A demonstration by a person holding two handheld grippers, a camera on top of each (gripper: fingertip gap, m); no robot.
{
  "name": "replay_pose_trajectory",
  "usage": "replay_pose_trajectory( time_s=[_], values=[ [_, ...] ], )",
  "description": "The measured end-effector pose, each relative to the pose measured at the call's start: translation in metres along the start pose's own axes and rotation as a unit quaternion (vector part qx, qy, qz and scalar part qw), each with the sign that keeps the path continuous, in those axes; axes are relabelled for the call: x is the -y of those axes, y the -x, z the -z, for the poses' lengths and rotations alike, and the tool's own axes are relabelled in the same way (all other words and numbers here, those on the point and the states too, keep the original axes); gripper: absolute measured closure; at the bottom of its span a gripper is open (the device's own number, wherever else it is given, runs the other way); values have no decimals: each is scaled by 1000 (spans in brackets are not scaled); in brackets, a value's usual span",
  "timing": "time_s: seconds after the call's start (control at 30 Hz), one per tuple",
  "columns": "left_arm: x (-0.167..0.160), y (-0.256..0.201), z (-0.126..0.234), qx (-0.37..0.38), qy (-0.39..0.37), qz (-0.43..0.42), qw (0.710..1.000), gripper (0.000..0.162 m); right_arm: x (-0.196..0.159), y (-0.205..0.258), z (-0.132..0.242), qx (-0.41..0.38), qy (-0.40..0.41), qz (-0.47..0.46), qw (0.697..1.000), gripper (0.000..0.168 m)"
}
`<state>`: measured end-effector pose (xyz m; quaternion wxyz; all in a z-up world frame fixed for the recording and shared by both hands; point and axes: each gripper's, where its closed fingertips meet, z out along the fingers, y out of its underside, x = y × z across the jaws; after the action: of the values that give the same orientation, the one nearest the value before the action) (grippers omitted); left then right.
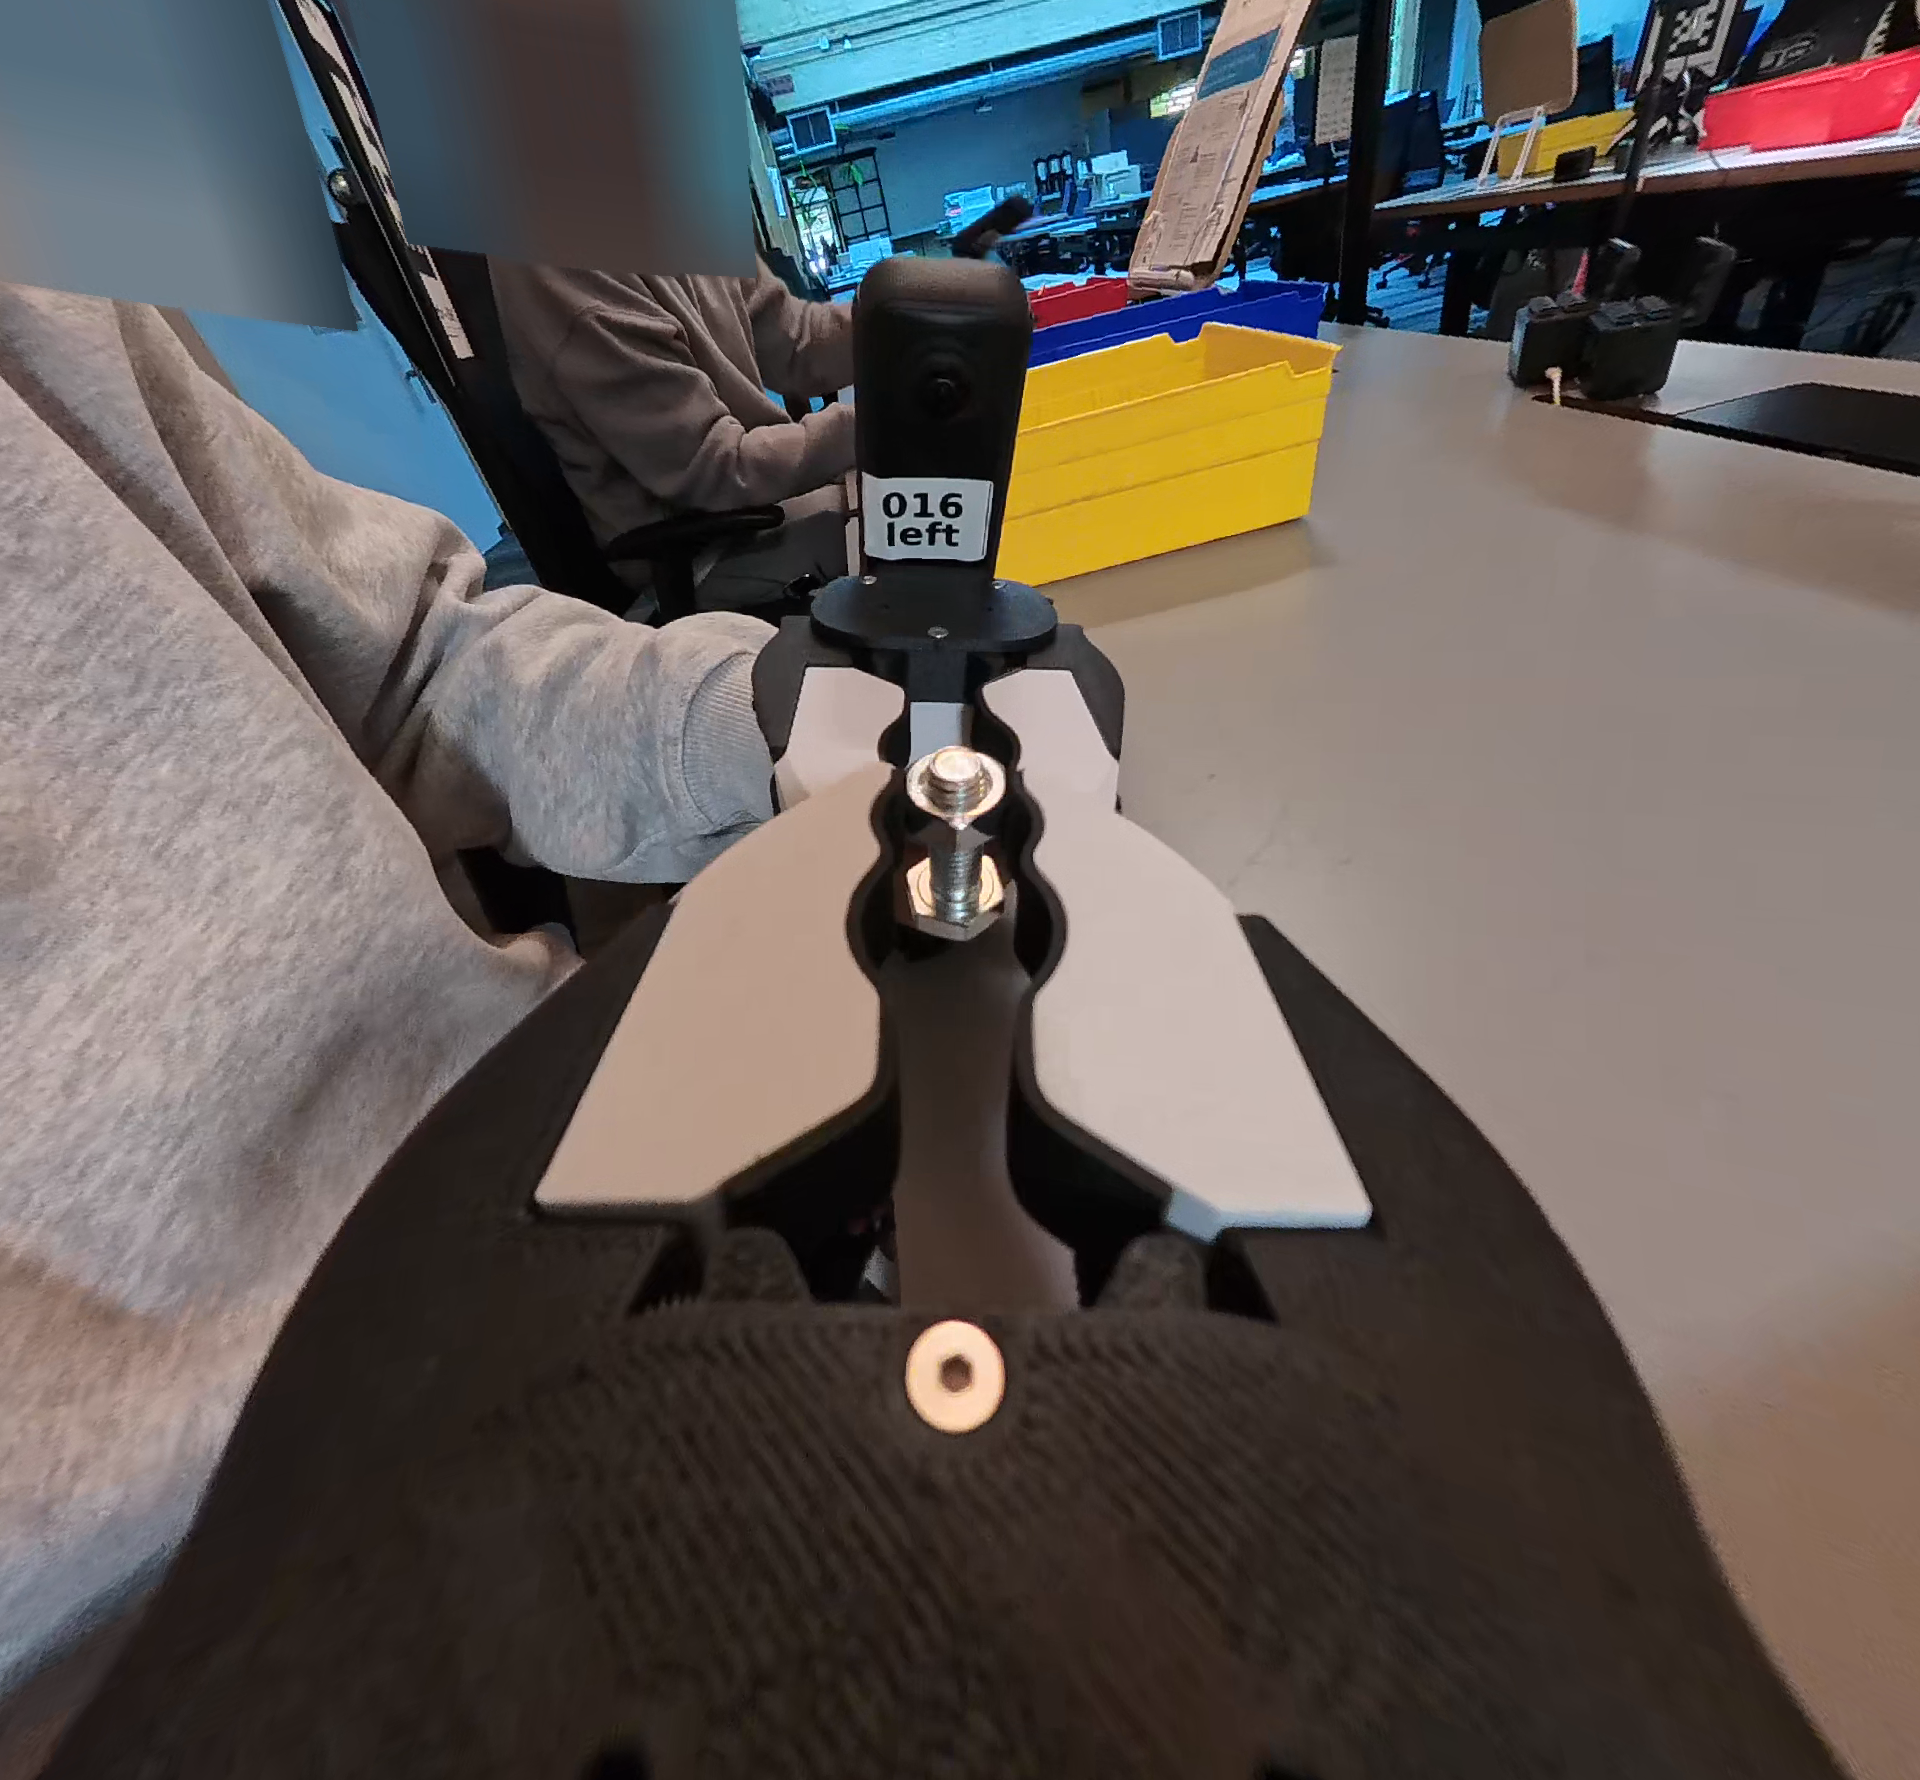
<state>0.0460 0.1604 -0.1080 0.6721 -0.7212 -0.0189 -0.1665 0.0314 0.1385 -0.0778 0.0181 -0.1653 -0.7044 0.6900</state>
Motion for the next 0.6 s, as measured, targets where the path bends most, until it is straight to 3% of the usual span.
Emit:
replay_pose_trajectory(
  time_s=[0.6],
  values=[
    [-2,-5,-3,-7,7,-12,1000,142,-9,5,-5,5,28,11,1000,150]
  ],
)
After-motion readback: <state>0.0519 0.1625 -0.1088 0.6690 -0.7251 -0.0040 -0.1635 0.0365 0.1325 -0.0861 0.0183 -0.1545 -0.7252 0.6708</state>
